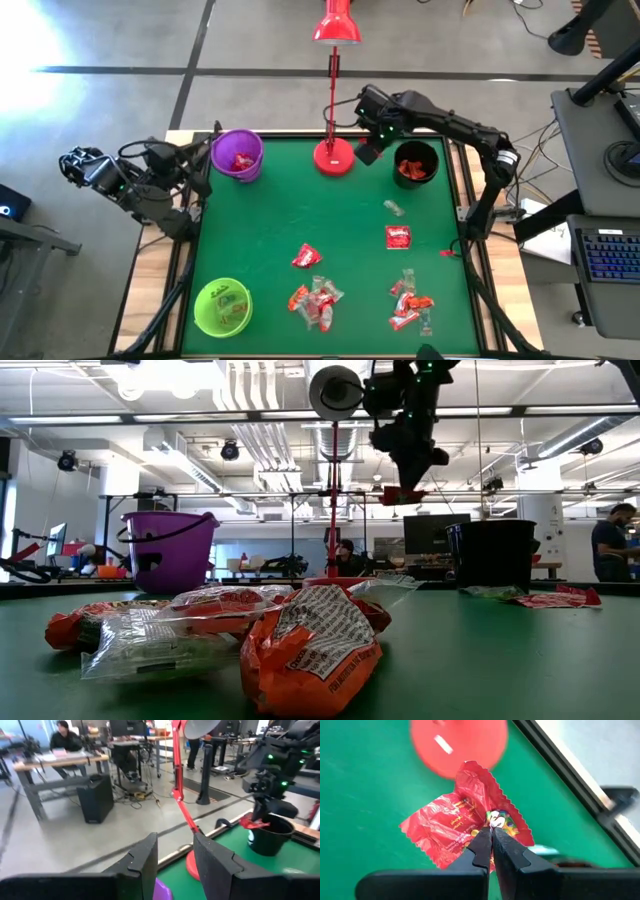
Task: Sort candy
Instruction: Put the red candy into the violet bucket
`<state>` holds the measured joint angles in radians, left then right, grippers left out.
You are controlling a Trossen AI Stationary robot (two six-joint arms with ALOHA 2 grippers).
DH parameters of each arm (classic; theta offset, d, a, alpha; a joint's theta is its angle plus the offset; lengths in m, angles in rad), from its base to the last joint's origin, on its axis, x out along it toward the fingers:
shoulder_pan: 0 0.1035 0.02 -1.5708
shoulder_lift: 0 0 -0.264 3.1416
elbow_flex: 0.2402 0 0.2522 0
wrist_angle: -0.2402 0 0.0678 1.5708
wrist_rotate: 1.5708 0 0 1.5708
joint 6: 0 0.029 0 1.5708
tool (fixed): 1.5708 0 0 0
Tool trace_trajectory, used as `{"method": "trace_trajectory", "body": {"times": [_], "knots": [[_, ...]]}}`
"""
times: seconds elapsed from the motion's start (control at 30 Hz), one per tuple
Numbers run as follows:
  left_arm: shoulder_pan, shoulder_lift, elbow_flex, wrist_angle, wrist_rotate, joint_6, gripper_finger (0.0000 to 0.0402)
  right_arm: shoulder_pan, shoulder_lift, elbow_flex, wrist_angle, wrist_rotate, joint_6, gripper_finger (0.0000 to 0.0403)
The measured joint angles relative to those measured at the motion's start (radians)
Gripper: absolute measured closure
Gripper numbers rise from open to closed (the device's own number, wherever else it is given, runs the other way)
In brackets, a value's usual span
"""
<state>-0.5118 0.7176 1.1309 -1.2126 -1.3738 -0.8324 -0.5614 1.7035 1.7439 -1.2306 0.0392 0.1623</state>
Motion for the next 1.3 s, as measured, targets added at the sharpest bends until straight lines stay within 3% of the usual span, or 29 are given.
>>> {"method": "trace_trajectory", "body": {"times": [0.23, 0.53, 0.7, 0.93, 1.1, 1.3], "knots": [[0.042, -0.007, 0.000, -0.003, 0.109, -0.075, 0.0293, -0.002, 0.000, 0.000, 0.159, -0.104, -0.067, 0.0394], [0.058, -0.032, 0.000, -0.008, 0.139, -0.066, 0.0293, 0.026, 0.015, 0.000, 0.333, -0.178, 0.002, 0.0394], [0.058, -0.064, 0.000, -0.007, 0.323, -0.030, 0.0289, 0.065, 0.015, 0.002, 0.422, -0.179, 0.057, 0.0394], [0.058, -0.084, 0.000, 0.007, 0.509, -0.011, 0.0243, 0.094, 0.019, 0.002, 0.425, -0.151, 0.082, 0.0394], [0.058, -0.078, 0.000, 0.008, 0.528, 0.043, 0.0203, 0.116, 0.027, 0.002, 0.426, -0.157, 0.049, 0.0393], [0.058, -0.049, 0.000, 0.008, 0.526, 0.076, 0.0192, 0.119, 0.071, 0.002, 0.406, -0.323, 0.071, 0.0361]]}}
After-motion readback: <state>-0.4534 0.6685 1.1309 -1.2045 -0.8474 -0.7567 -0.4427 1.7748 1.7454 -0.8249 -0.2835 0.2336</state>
